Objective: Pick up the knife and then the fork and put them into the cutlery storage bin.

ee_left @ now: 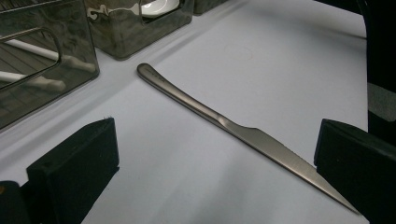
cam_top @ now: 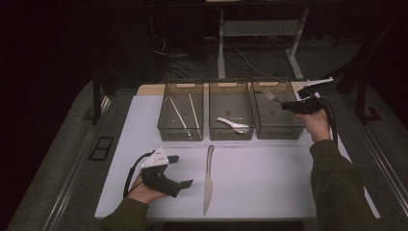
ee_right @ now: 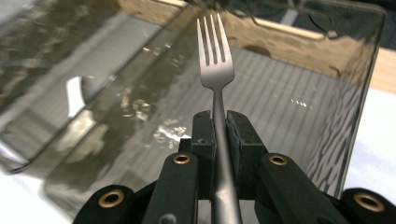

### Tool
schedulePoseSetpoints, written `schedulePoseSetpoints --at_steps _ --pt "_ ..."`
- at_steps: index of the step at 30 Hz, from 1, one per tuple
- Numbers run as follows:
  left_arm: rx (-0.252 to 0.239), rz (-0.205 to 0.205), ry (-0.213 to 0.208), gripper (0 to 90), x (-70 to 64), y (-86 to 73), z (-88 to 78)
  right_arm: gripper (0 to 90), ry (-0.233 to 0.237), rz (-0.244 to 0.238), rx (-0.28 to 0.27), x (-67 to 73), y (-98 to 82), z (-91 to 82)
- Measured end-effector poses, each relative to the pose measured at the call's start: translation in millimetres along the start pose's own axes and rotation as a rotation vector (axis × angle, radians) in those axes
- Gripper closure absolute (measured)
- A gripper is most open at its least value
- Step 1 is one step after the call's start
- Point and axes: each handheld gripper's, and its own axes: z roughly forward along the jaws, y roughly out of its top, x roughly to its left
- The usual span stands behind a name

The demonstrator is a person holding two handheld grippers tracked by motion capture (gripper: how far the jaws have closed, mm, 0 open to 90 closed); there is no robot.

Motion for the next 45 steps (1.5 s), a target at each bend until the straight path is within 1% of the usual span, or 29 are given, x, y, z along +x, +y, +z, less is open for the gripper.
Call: schedulePoseSetpoints --at_steps 3,5,6,10,12,14,19,22,25,26,28,29,31,33,35,38,39,40,44,45 --pt "0.0 0.0 -0.005 0.0 -0.3 -0.1 0.0 81.9 -0.007 0.011 0.021 -0.3 -1.0 8.2" --pt "0.001 0.004 -0.01 0.0 -0.8 0.0 -0.1 81.9 -0.011 0.011 0.05 0.6 -1.7 13.5" --pt "0.001 0.007 -0.012 0.0 -0.8 0.0 0.1 81.9 -0.02 0.009 0.065 1.2 -2.5 16.4" --pt "0.004 0.008 -0.016 0.0 -1.5 0.1 0.9 81.8 -0.019 0.017 0.106 1.1 -5.1 24.3" --pt "0.006 0.008 -0.018 0.0 -1.5 0.0 1.0 81.8 -0.025 0.01 0.12 1.5 -5.9 27.1" --pt "0.006 0.007 -0.021 0.0 -1.4 -0.2 1.6 81.8 -0.02 0.014 0.131 2.2 -6.2 28.4" --pt "0.013 0.011 -0.03 0.0 -2.0 -0.2 2.2 81.7 -0.02 0.001 0.155 3.6 -6.4 31.9" --pt "0.014 0.008 -0.032 0.0 -2.0 -0.4 2.3 81.7 -0.023 0.007 0.177 3.9 -7.5 34.4" --pt "0.014 0.01 -0.036 0.0 -2.0 -0.3 2.2 81.3 -0.021 0.01 0.184 3.9 -6.9 35.4" --pt "0.015 0.01 -0.036 0.0 -2.1 -0.3 2.2 80.3 -0.029 0.006 0.184 4.1 -6.5 35.2" --pt "0.015 0.011 -0.037 0.0 -2.1 -0.2 2.2 73.2 -0.033 0.012 0.167 3.6 -5.7 33.6" --pt "0.014 0.012 -0.038 0.0 -2.1 -0.1 2.2 71.1 -0.026 0.013 0.159 3.1 -5.5 32.8" --pt "0.013 0.011 -0.039 0.0 -2.2 -0.1 2.2 66.7 -0.036 0.01 0.138 2.2 -4.7 30.0" --pt "0.012 0.011 -0.039 0.0 -2.2 0.0 2.2 61.6 -0.023 0.019 0.11 -0.3 -4.0 26.0" --pt "0.011 0.01 -0.038 0.0 -2.4 0.0 1.9 56.5 -0.022 0.031 0.094 -1.5 -3.7 22.2" --pt "0.013 0.01 -0.037 0.0 -2.2 -0.1 1.8 46.2 -0.007 0.037 0.059 -2.6 -3.4 14.8" --pt "0.014 0.011 -0.037 0.0 -2.2 -0.2 2.0 43.0 0.0 0.03 0.045 -2.8 -3.5 10.7" --pt "0.015 0.012 -0.037 0.0 -2.2 -0.3 2.2 40.7 0.006 0.025 0.032 -2.9 -3.8 6.9" --pt "0.015 0.015 -0.037 0.0 -2.4 -0.2 3.0 37.1 0.054 0.015 -0.025 -1.2 -5.1 -10.3" --pt "0.015 0.016 -0.036 0.0 -2.5 -0.1 2.9 36.0 0.06 0.002 -0.04 0.4 -5.4 -15.4"
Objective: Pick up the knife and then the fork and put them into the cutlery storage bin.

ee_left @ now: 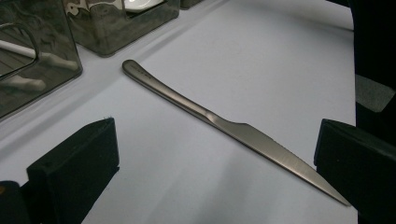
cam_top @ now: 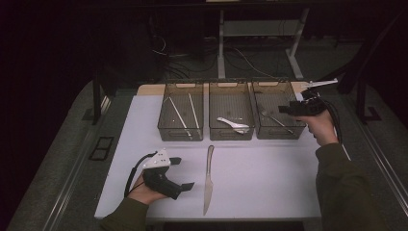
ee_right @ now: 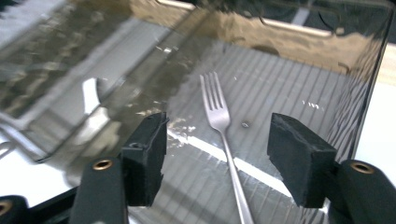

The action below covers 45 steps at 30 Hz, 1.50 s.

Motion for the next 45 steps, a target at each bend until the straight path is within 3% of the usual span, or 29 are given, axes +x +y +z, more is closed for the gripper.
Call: schedulePoseSetpoints --at_steps 8,11,17,22,27,33,35,36,40,45 --pt "0.012 -0.002 0.023 0.0 -1.6 0.7 1.1 30.9 0.068 -0.095 -0.064 31.4 -17.0 -35.7" --pt "0.021 0.0 0.029 4.8 -3.1 1.9 1.6 29.9 0.077 -0.132 -0.073 44.7 -29.0 -45.3" --pt "0.043 -0.006 -0.035 34.1 -9.9 4.8 8.2 29.8 0.15 -0.172 -0.082 67.2 -60.2 -54.8" --pt "0.067 0.013 -0.055 60.0 -19.0 9.9 17.6 29.6 0.17 -0.187 -0.079 77.4 -82.8 -57.6" --pt "0.103 0.065 -0.111 87.0 -28.6 15.0 27.9 29.5 0.189 -0.193 -0.073 86.0 -106.4 -58.5" --pt "0.169 0.107 -0.146 88.6 -40.3 17.6 48.6 29.2 0.212 -0.217 -0.041 96.7 -124.3 -57.2" --pt "0.188 0.12 -0.113 88.6 -41.2 17.9 53.7 29.1 0.214 -0.225 -0.028 98.8 -127.5 -55.4" --pt "0.186 0.103 -0.088 88.6 -38.0 19.2 55.2 29.1 0.213 -0.226 -0.026 99.4 -128.4 -54.5" --pt "0.177 0.07 -0.014 88.7 -18.3 23.6 57.2 29.0 0.21 -0.227 -0.016 100.9 -129.5 -51.3" --pt "0.166 0.058 0.057 88.7 -1.4 29.1 57.2 28.9 0.212 -0.229 -0.016 100.6 -130.2 -51.2"
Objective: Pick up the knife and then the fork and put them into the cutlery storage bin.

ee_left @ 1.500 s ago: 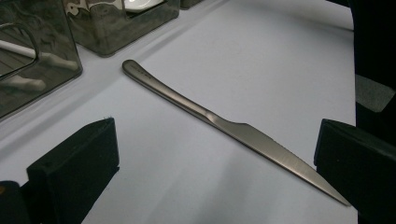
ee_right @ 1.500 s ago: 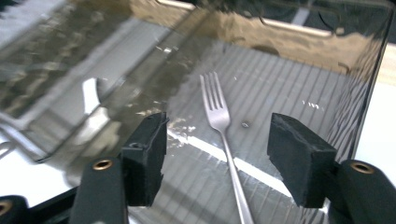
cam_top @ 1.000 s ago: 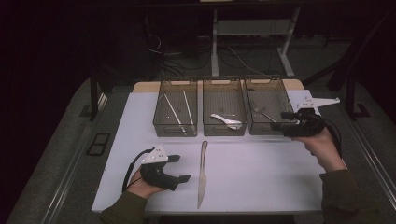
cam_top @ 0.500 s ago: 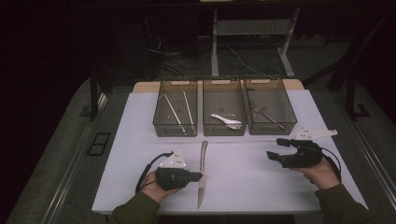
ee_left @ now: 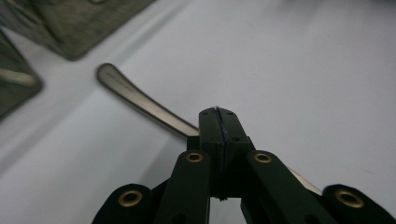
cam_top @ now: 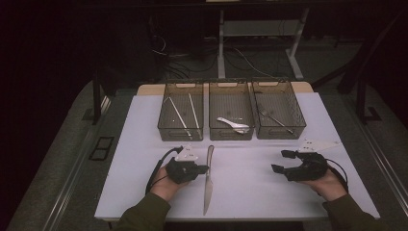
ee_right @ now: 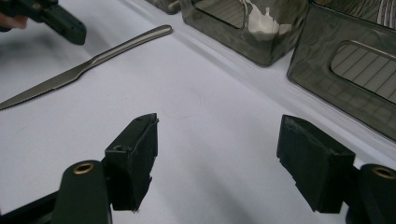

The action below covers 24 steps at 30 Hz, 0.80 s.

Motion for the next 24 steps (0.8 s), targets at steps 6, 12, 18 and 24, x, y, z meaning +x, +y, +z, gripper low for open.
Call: schedulePoseSetpoints --at_steps 6,12,18,24 --pt "0.0 -0.015 0.052 88.8 17.2 7.3 8.0 28.8 0.001 0.002 -0.002 -0.1 -0.5 -0.1" --pt "0.019 -0.027 0.103 88.8 35.1 14.5 20.4 28.8 0.003 0.003 0.001 -0.2 -0.8 0.4" --pt "0.033 -0.03 0.127 88.8 46.6 18.5 33.2 28.8 0.003 0.001 -0.002 -0.4 -1.0 0.1" --pt "0.067 -0.028 0.137 88.8 51.2 19.1 43.2 28.8 0.001 0.006 -0.001 -1.1 -1.0 0.7"
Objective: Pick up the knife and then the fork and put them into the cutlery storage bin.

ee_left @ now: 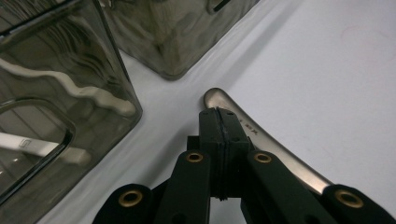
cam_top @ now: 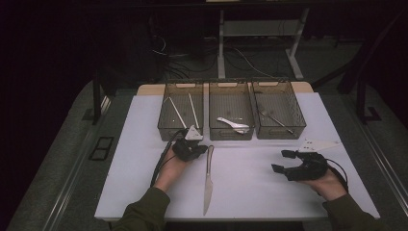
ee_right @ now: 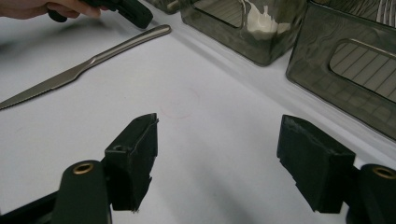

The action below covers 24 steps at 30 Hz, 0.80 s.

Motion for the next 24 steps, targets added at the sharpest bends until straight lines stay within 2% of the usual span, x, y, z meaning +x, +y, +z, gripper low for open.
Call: schedulePoseSetpoints --at_steps 11,16,19,21,24 --pt "0.001 0.026 -0.033 88.8 -7.6 13.2 15.7 28.8 0.001 -0.002 -0.004 -0.2 0.0 -0.6" --pt "0.002 0.048 -0.072 88.8 -15.7 20.8 23.4 28.8 0.003 -0.002 -0.005 -0.5 -0.1 -1.0" --pt "-0.009 0.05 -0.103 88.8 -25.4 26.4 29.8 28.8 0.003 0.0 -0.008 -0.4 0.0 -1.3" --pt "-0.006 0.067 -0.118 88.8 -30.7 29.3 32.6 28.8 0.003 -0.001 -0.009 -0.6 0.0 -1.4" --pt "-0.001 0.088 -0.165 88.8 -40.8 33.9 37.2 28.8 0.004 -0.001 -0.007 -0.9 0.0 -1.1"
